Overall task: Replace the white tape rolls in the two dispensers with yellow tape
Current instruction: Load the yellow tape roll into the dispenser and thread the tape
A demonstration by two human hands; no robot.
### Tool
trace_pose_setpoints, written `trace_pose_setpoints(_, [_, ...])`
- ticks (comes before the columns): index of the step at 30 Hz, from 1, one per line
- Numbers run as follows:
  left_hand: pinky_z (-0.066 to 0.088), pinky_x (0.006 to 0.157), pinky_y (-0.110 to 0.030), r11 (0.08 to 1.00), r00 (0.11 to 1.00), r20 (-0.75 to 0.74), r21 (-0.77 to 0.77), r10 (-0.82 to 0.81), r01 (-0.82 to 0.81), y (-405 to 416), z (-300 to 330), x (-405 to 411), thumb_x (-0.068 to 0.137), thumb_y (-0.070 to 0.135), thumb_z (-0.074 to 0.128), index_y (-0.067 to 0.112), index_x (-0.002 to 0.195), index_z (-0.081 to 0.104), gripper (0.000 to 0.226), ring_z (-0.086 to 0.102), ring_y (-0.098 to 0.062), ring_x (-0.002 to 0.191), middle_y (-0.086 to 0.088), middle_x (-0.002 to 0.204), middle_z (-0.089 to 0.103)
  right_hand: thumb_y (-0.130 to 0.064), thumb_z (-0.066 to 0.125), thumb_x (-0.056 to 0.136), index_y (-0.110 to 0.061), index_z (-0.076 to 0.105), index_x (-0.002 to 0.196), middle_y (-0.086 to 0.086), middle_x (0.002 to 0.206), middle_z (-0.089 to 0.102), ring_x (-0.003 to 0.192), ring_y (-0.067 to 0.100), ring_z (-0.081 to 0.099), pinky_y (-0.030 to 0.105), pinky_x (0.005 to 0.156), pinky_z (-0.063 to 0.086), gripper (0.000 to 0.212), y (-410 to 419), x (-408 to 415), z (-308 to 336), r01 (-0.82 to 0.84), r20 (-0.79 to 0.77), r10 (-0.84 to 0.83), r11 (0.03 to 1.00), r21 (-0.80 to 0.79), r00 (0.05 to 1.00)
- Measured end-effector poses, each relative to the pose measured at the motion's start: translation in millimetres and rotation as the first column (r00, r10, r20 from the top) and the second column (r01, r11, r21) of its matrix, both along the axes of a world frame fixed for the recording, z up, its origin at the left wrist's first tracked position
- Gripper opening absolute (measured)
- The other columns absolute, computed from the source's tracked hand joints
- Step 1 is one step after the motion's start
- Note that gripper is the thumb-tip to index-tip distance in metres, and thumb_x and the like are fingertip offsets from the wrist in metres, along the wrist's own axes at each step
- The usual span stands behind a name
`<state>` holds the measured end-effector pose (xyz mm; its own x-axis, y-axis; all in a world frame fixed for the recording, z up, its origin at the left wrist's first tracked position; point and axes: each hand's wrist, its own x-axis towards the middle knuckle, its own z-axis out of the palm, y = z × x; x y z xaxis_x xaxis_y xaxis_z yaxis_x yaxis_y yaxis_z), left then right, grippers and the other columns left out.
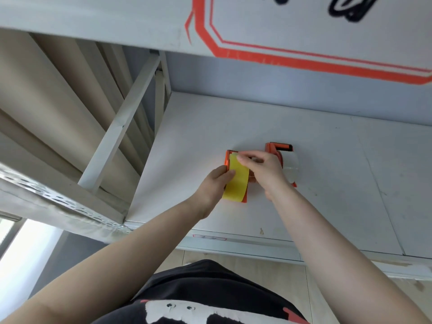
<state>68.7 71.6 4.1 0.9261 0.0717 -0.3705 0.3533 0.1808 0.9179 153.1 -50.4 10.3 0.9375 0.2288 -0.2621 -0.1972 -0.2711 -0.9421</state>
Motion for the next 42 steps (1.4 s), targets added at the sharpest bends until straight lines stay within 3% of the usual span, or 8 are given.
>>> trace_pose_setpoints(3, [0.040, 0.069, -0.029, 0.999, 0.997, -0.069, -0.019, 0.044, -0.045, 1.1, 4.5, 7.8, 0.098, 0.021, 0.045, 0.014, 0.089, 0.061, 0.019, 0.056, -0.018, 0.075, -0.002, 0.082, 0.063, -0.024, 0.076, 0.078, -0.022, 0.074, 0.085, -0.004, 0.082, 0.071, 0.084, 0.017, 0.068, 0.037, 0.082, 0.056, 0.008, 3.1, 1.6, 0.2, 0.019, 0.065, -0.017, 0.999, -0.028, 0.998])
trace_pose_setpoints(7, [0.041, 0.076, -0.031, 0.997, 0.991, -0.114, 0.010, 0.075, -0.075, 1.1, 5.9, 9.0, 0.094, 0.029, 0.052, 0.008, 0.097, 0.060, 0.023, 0.056, -0.023, 0.080, -0.007, 0.089, 0.063, -0.016, 0.075, 0.078, -0.018, 0.074, 0.079, -0.008, 0.073, 0.069, 0.072, 0.008, 0.063, 0.026, 0.074, 0.048, 0.001, -0.5, 11.3, 5.4, 0.006, 0.137, 0.007, 0.995, -0.095, 0.991])
trace_pose_setpoints(11, [0.038, 0.075, -0.037, 0.994, 0.989, -0.122, 0.072, 0.089, -0.080, 6.9, 1.2, 2.0, 0.075, 0.051, 0.057, 0.009, 0.088, 0.060, 0.044, 0.052, -0.025, 0.078, -0.010, 0.084, 0.059, -0.032, 0.077, 0.071, -0.021, 0.073, 0.069, -0.004, 0.070, 0.071, 0.073, 0.014, 0.065, 0.030, 0.072, 0.047, 0.012, -4.0, 18.1, -1.5, -0.029, 0.151, 0.060, 0.979, -0.200, 0.987])
trace_pose_setpoints(18, [0.035, 0.069, -0.033, 0.963, 0.989, -0.145, 0.270, 0.025, 0.016, 7.7, 10.9, 5.1, 0.063, 0.074, 0.055, -0.003, 0.093, 0.061, 0.082, 0.048, -0.020, 0.073, -0.006, 0.080, 0.053, -0.028, 0.077, 0.078, -0.002, 0.071, 0.090, 0.008, 0.080, 0.069, 0.075, 0.022, 0.065, 0.019, 0.050, 0.044, 0.030, -9.0, 16.4, -13.4, 0.026, -0.130, -0.044, 0.990, -0.139, 0.991])
trace_pose_setpoints(23, [0.042, 0.050, -0.010, 0.971, 0.985, -0.164, 0.221, -0.059, 0.095, 14.0, 10.2, 8.2, 0.092, 0.033, 0.057, 0.005, 0.091, 0.069, 0.031, 0.062, -0.002, 0.049, 0.008, 0.055, 0.069, -0.037, 0.076, 0.074, -0.003, 0.071, 0.079, 0.011, 0.069, 0.066, 0.066, 0.021, 0.062, 0.033, 0.062, 0.049, 0.035, -2.9, 6.2, -9.7, 0.005, 0.003, -0.005, 0.987, -0.158, 1.000])
trace_pose_setpoints(27, [0.048, 0.062, -0.020, 0.990, 0.973, -0.231, 0.128, -0.027, 0.058, 19.2, 15.8, 10.8, 0.086, 0.023, 0.065, 0.014, 0.081, 0.068, 0.011, 0.066, -0.014, 0.069, 0.001, 0.071, 0.072, -0.028, 0.074, 0.080, -0.003, 0.067, 0.073, 0.009, 0.066, 0.062, 0.063, 0.025, 0.060, 0.043, 0.063, 0.055, 0.027, -1.1, 1.0, -10.3, 0.041, 0.057, -0.031, 0.983, -0.180, 0.998])
trace_pose_setpoints(32, [0.049, 0.084, -0.038, 0.988, 0.957, -0.286, 0.155, 0.053, -0.009, 11.2, 14.2, 6.4, 0.077, 0.031, 0.075, 0.006, 0.105, 0.065, 0.039, 0.061, -0.027, 0.089, -0.016, 0.106, 0.069, -0.028, 0.071, 0.083, -0.012, 0.064, 0.067, 0.012, 0.070, 0.068, 0.068, 0.031, 0.069, 0.052, 0.069, 0.059, 0.023, -5.5, -5.8, -18.4, 0.101, 0.030, -0.097, 0.978, -0.185, 0.995])
trace_pose_setpoints(42, [0.044, 0.077, -0.033, 0.985, 0.978, -0.210, 0.168, -0.008, 0.044, 14.2, 19.5, -0.7, 0.062, 0.040, 0.069, 0.006, 0.102, 0.064, 0.052, 0.059, -0.024, 0.087, -0.009, 0.095, 0.066, -0.022, 0.061, 0.091, 0.000, 0.062, 0.074, 0.016, 0.068, 0.068, 0.053, 0.022, 0.068, 0.037, 0.059, 0.060, 0.028, -11.1, -11.2, -13.3, 0.077, -0.035, -0.086, 0.975, -0.208, 0.996])
